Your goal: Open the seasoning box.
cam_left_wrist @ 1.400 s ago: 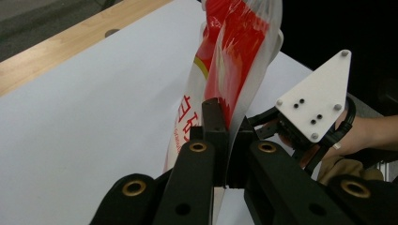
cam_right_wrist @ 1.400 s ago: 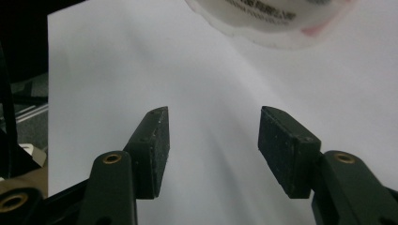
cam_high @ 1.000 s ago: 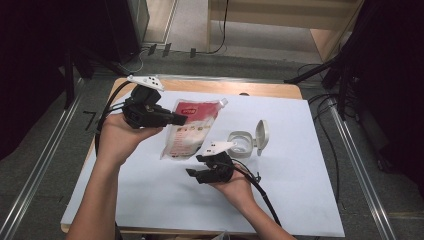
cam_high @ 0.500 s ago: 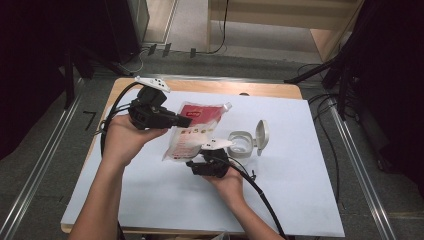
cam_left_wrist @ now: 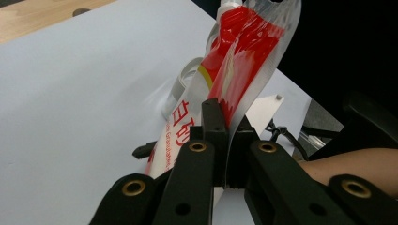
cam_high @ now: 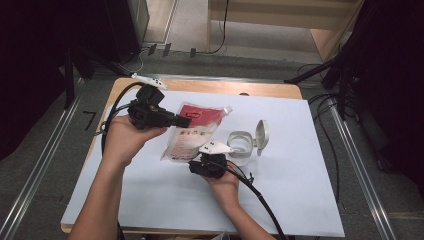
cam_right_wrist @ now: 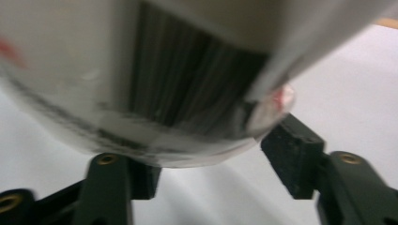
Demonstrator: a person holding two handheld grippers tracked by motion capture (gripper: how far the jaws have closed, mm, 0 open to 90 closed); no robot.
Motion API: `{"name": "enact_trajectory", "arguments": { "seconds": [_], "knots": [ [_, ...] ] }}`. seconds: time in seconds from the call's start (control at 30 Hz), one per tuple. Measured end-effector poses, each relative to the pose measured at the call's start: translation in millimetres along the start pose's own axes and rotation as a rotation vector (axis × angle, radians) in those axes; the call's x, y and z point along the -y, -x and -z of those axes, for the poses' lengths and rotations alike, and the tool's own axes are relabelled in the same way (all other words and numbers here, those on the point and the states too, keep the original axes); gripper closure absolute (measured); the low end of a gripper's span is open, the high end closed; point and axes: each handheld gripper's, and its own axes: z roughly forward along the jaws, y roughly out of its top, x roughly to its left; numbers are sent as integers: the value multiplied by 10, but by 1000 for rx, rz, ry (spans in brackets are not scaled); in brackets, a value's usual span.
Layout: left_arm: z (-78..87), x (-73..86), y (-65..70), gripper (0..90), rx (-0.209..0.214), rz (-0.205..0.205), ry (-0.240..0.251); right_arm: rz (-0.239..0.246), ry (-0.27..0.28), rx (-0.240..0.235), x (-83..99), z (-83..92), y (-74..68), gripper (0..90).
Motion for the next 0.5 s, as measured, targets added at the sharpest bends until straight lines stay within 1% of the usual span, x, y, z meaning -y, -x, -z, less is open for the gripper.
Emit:
{"name": "enact_trajectory", "arguments": {
  "seconds": [0.07,0.13,0.17,0.27,0.3,0.33,0.37,0.4,0.43,0.47,0.5],
  "knots": [
    [-6,1,0,900,-12,-4,-3,19,-6,-19,2,11,-34,449],
    [-16,-1,1,900,-39,-8,-9,30,-20,-55,5,20,-67,446],
    [-26,-5,4,900,-48,-11,-16,46,-24,-69,7,26,-82,452],
    [-78,-14,10,900,-29,-13,-11,96,-39,-100,-2,43,-143,448],
    [-106,-20,20,900,-32,-17,-15,122,-43,-107,-9,49,-162,452],
    [-130,-25,24,900,-33,-21,-18,157,-49,-122,-16,56,-184,455],
    [-150,-28,31,899,-43,-18,-18,185,-52,-124,-20,64,-211,455],
    [-178,-28,40,900,-47,-17,-18,204,-53,-125,-20,77,-237,453],
    [-192,-33,41,900,-50,-25,-28,226,-54,-128,-23,84,-263,443],
    [-209,-34,46,900,-48,-23,-22,212,-66,-144,-24,87,-270,444],
    [-224,-35,47,900,-45,-25,-12,197,-64,-158,-21,90,-273,445]
  ]
}}
